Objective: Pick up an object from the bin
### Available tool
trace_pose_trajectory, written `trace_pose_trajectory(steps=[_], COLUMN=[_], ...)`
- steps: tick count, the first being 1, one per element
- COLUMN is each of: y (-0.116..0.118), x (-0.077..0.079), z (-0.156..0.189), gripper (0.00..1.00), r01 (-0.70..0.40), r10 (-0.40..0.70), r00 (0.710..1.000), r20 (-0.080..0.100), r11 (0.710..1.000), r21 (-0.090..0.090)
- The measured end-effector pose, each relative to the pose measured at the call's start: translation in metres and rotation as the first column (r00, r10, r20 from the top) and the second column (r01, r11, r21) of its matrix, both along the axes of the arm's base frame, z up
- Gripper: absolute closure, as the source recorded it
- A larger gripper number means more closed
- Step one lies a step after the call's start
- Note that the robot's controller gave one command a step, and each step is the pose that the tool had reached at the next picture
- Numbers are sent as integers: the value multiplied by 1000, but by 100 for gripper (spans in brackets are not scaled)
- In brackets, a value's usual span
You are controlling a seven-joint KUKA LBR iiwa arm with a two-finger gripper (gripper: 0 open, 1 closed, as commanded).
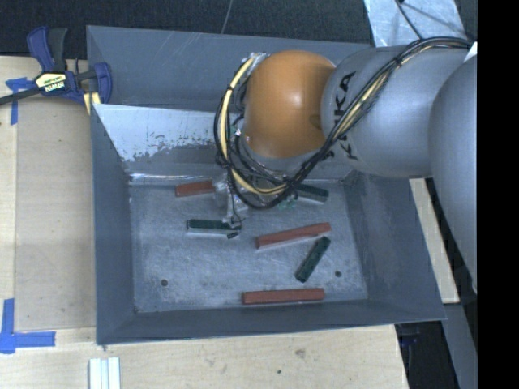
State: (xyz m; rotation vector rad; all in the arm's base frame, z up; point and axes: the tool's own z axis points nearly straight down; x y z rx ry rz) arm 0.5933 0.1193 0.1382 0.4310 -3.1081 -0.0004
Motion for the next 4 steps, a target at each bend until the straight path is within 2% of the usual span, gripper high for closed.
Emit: trace_pose_trajectory(steps=[1, 2, 3, 4], y=[51, 51, 3, -17], x=[18, 19, -4, 37], z=[-54, -52, -44, -64], gripper=[0, 0, 0, 100], r01=[54, 54, 50, 62], r10=[-54, -54, -50, -62], r00=[999, 999, 999, 998], r20=[6, 8, 6, 18], r11=[999, 999, 999, 998], r21=[2, 2, 2, 6])
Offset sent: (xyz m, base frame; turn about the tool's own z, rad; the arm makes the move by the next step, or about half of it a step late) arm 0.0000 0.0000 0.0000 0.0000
